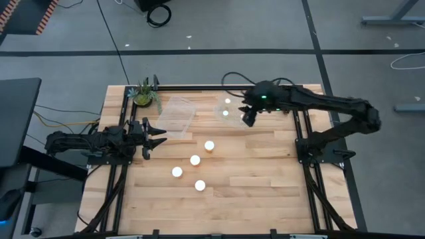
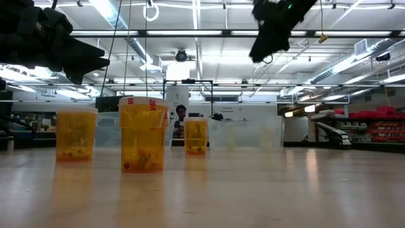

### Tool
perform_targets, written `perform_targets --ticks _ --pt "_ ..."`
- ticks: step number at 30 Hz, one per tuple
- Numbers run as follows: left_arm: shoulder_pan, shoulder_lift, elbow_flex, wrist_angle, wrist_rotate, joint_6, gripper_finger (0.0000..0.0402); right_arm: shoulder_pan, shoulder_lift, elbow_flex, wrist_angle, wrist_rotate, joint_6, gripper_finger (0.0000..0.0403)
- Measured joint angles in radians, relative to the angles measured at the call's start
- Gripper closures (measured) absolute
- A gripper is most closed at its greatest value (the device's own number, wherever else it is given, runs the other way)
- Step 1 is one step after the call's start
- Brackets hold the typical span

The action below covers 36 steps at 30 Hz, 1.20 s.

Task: Pick and place medicine bottles into bin by pill shape (circle, oval)
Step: Put the large orange pill bottle into the left transparent bin

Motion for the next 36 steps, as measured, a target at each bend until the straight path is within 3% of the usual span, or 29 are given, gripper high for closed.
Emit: perform_targets --ticks 5,15,20,29,36 --pt "0.000 0.000 0.000 0.000 0.000 0.001 0.0230 0.052 -0.148 -0.059 0.064 -0.067 -0.030 0.0249" --pt "0.000 0.000 0.000 0.000 0.000 0.000 0.0230 0.161 -0.376 -0.297 0.287 -0.050 -0.008 0.0283" --pt "0.000 0.000 0.000 0.000 0.000 0.000 0.0230 0.197 -0.447 -0.416 0.353 -0.014 0.036 0.0293" --pt "0.000 0.000 0.000 0.000 0.000 0.000 0.0230 0.289 -0.498 -0.667 0.634 -0.006 0.085 0.0310" --pt "0.000 0.000 0.000 0.000 0.000 0.000 0.0230 0.355 -0.588 -0.815 0.703 0.087 0.136 0.0344"
